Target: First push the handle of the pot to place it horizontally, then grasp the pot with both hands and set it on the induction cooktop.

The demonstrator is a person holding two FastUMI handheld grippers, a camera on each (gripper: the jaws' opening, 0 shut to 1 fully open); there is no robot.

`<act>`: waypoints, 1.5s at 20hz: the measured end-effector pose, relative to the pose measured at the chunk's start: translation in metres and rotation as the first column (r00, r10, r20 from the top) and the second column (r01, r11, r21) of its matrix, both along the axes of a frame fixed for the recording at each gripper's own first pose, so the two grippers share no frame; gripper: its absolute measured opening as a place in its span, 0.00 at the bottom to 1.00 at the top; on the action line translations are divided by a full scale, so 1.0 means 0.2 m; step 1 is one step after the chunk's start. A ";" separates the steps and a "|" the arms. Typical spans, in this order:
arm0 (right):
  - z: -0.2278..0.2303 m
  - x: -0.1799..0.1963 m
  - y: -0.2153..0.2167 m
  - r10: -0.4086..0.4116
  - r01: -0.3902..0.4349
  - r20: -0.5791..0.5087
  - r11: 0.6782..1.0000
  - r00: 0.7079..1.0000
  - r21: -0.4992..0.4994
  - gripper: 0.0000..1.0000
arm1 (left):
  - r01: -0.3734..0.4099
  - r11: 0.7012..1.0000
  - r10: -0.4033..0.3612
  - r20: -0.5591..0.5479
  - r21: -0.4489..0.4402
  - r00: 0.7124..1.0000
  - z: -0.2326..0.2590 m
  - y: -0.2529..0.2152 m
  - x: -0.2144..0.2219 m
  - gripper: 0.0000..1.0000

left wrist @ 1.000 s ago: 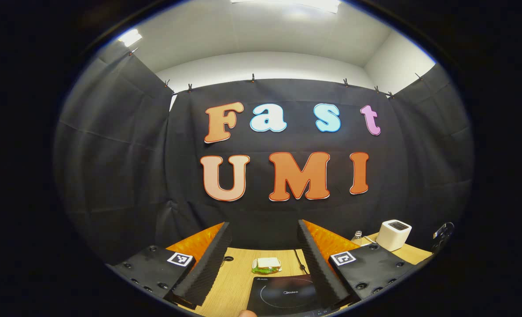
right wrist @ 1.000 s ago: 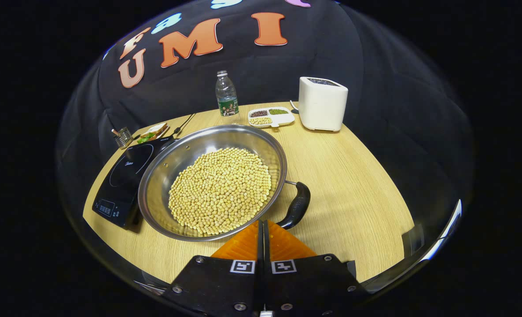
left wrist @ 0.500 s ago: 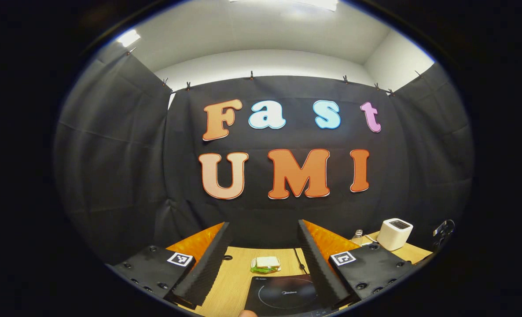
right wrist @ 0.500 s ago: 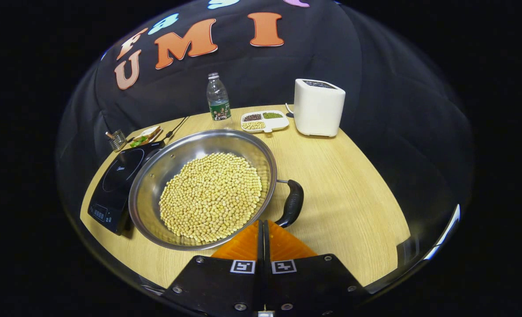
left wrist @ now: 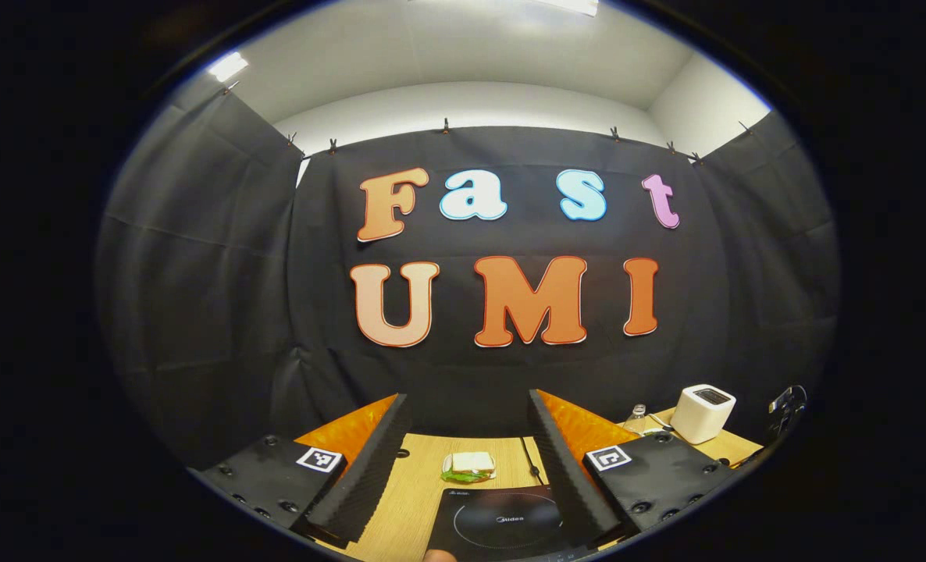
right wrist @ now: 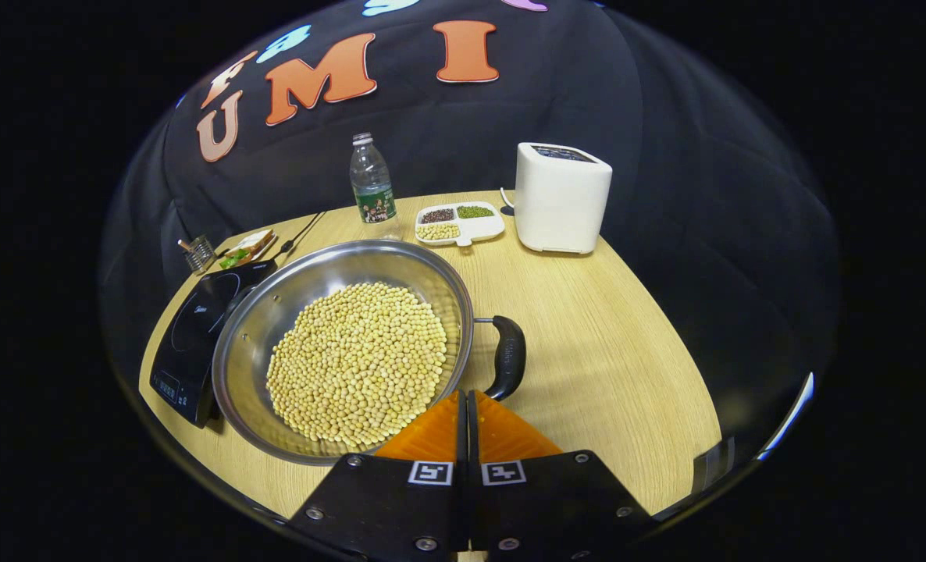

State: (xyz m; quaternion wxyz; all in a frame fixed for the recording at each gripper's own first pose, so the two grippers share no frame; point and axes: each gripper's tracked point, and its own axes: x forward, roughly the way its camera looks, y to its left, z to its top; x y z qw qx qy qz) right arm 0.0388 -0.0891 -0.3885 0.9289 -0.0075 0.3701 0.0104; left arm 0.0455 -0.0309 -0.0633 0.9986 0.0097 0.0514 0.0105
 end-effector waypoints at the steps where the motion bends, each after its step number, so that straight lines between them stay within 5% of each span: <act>1: 0.00 0.01 0.00 0.001 -0.001 0.002 1.000 1.000 0.001 0.00 | 0.000 1.000 0.000 -0.003 0.000 1.000 -0.01 -0.01 0.01 0.98; 13: -0.02 0.16 -0.04 0.011 -0.011 -0.002 1.000 1.000 0.013 0.00 | 0.021 1.000 -0.022 -0.043 -0.018 0.999 -0.15 -0.18 0.08 0.99; 19: 0.05 0.18 -0.03 -0.007 0.006 0.027 0.999 1.000 0.037 0.00 | 0.015 1.000 -0.015 -0.091 -0.008 0.996 -0.39 -0.35 0.10 0.99; 24: 0.17 0.21 0.02 -0.018 0.008 0.106 0.996 0.994 0.092 0.01 | 0.087 0.995 -0.093 -0.143 -0.048 0.985 -0.66 -0.65 0.10 0.99; 27: 0.20 0.26 0.02 -0.028 0.013 0.145 0.994 0.989 0.104 0.07 | 0.140 0.987 -0.153 -0.189 -0.082 0.970 -0.86 -0.86 0.09 0.98; 30: 0.15 0.29 -0.02 -0.046 0.034 0.139 0.996 0.989 0.086 0.28 | 0.177 0.979 -0.197 -0.249 -0.101 0.948 -1.06 -1.00 0.09 0.98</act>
